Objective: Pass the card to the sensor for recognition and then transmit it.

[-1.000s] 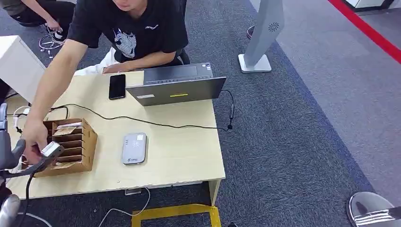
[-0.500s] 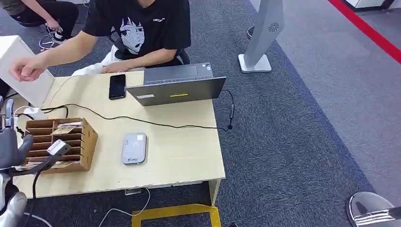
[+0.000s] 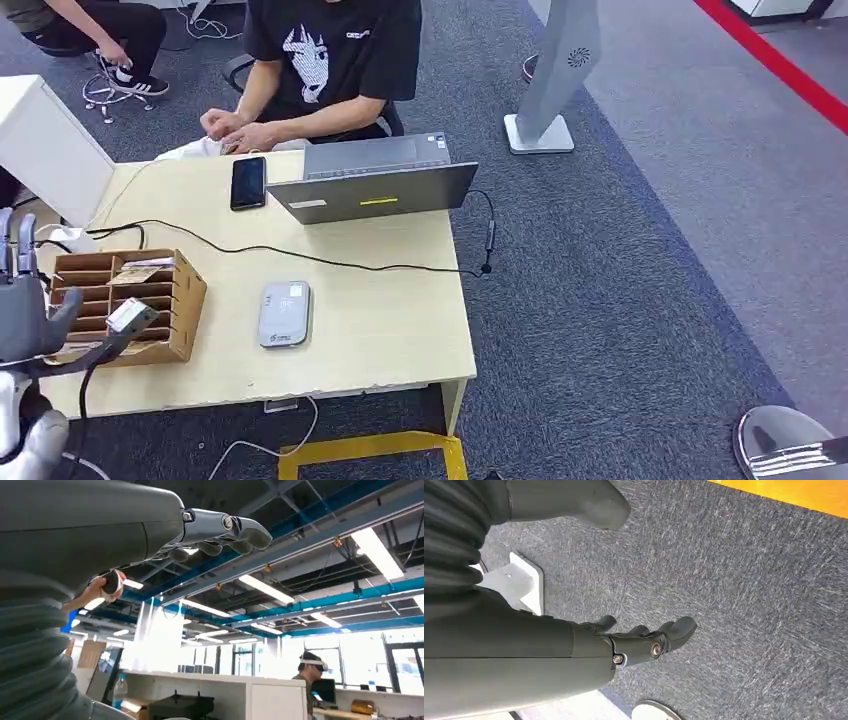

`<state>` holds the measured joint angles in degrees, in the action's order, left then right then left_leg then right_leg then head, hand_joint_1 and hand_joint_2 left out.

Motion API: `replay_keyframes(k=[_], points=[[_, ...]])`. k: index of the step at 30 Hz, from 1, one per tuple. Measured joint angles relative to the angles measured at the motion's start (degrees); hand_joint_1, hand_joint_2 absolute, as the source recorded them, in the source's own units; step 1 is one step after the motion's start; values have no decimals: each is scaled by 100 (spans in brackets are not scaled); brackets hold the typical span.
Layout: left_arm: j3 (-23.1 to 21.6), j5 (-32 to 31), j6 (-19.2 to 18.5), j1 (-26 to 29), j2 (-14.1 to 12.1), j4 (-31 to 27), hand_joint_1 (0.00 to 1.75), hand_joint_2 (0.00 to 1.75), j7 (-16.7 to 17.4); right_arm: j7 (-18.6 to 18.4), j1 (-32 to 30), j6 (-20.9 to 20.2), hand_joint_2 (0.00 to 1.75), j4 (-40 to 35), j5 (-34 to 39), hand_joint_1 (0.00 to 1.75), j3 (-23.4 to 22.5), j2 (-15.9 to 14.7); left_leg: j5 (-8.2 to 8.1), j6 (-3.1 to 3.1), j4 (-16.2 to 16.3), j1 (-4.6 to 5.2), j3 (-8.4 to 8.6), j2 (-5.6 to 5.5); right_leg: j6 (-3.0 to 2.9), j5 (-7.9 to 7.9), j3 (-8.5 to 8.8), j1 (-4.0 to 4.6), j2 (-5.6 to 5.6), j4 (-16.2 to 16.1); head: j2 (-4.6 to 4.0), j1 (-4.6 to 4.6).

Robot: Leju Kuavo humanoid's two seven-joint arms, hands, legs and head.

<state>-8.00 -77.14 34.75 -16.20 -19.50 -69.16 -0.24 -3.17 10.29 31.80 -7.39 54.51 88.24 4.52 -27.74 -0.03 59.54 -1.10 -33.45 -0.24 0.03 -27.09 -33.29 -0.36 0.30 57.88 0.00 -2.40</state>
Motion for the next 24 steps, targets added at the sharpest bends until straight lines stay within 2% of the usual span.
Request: replay_keyframes(k=[15, 20, 24], points=[[-17, 276, 74, 194, 208, 131, 0, 175, -59, -22, 2, 17, 175, 0, -9, 0, 0, 0, 0, 0, 0, 0, -1, -1, 0, 0, 0, 0, -1, 0, 0, 0], [-17, 293, 55, 172, 183, 302, 0, 175, -61, -11, 2, 17, 175, 0, -9, 0, 0, -7, 0, 0, 0, 0, -1, 0, 0, 0, 0, 0, -1, 0, 0, 0], [-11, 265, 20, 57, 59, 623, 0, 175, -61, 20, 1, 15, 175, 0, -15, 0, 0, -17, 0, 0, 0, 0, 0, 0, 0, 0, 0, 0, 0, 0, 0, 2]])
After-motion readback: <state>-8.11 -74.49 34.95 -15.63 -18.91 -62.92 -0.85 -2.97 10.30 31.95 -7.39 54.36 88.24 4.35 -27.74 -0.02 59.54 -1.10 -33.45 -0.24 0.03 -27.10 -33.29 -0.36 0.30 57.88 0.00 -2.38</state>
